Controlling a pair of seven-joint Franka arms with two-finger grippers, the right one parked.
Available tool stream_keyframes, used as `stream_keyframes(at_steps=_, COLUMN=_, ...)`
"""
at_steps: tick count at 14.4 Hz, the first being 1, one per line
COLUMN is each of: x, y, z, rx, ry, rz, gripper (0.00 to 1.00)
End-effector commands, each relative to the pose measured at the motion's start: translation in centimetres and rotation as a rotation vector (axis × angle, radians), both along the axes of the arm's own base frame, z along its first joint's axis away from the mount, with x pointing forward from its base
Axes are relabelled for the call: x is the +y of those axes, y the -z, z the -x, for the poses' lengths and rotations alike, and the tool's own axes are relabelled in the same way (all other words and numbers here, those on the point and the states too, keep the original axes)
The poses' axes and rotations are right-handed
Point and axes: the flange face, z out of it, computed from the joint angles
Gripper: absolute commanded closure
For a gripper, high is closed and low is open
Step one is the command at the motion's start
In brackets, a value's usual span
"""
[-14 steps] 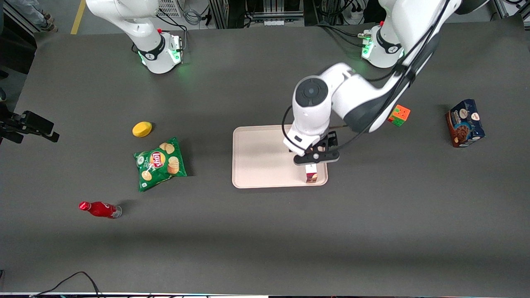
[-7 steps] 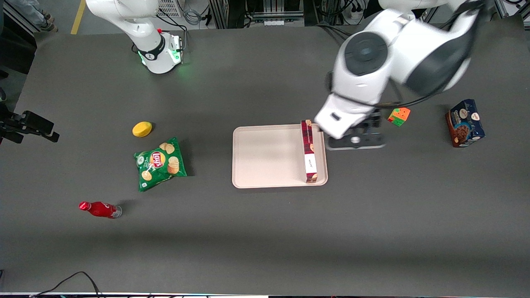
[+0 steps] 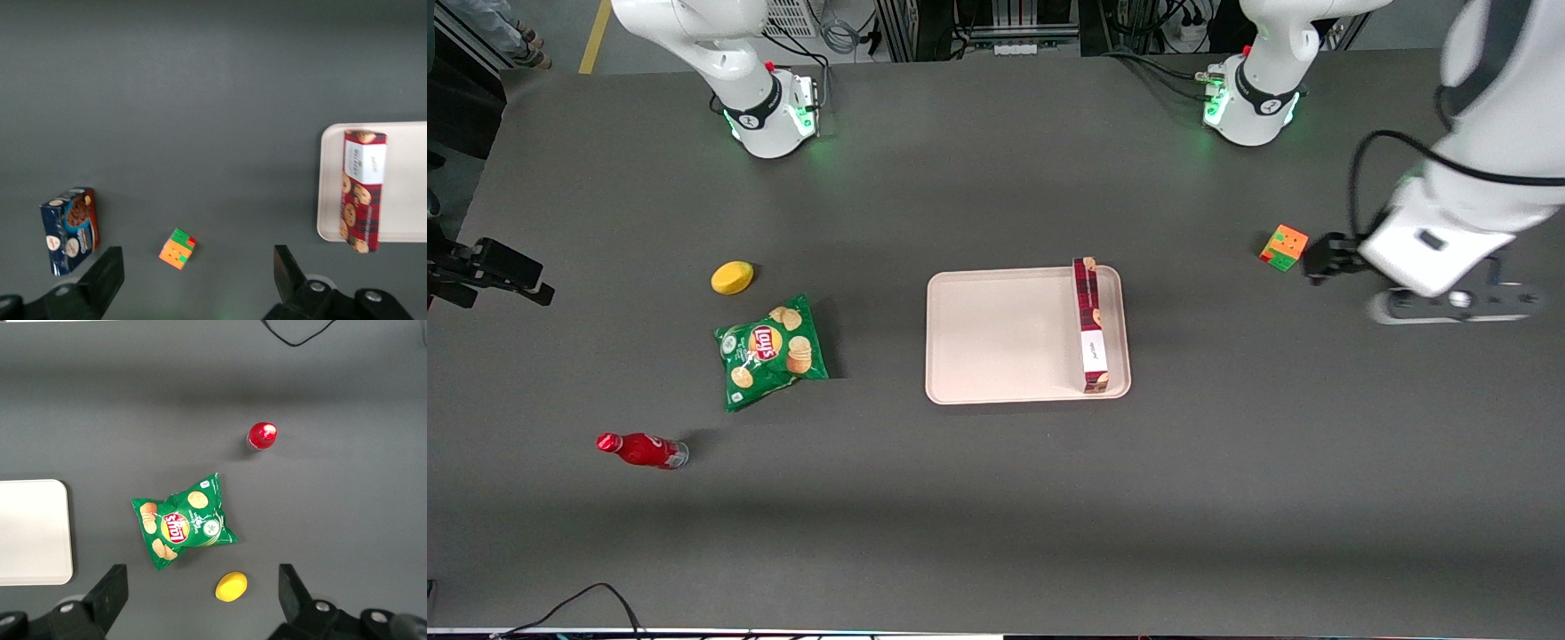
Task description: Place red cookie box on tray
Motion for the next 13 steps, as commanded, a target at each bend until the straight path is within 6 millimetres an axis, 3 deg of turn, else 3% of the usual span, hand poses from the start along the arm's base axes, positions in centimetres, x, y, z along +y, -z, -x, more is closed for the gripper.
stream_keyframes(at_steps=1, x=2.8, y=1.9, z=1.8, rx=-0.046, ry=0.02, rz=0.009, gripper=0.0)
stream_keyframes(at_steps=3, x=4.3, y=4.1, z=2.9, rx=-0.091, ry=-0.01, rz=0.032, gripper=0.0)
stream_keyframes(at_steps=5, x=4.3, y=5.9, z=3.8, rx=-0.112, ry=-0.009, rz=0.031, gripper=0.0)
stream_keyframes(at_steps=11, x=4.5, y=5.8, z=4.1, rx=-0.096, ry=-0.01, rz=0.035, gripper=0.0)
stream_keyframes(at_steps=13, x=3.5, y=4.8, z=4.1, rx=-0.111, ry=0.005, rz=0.038, gripper=0.0)
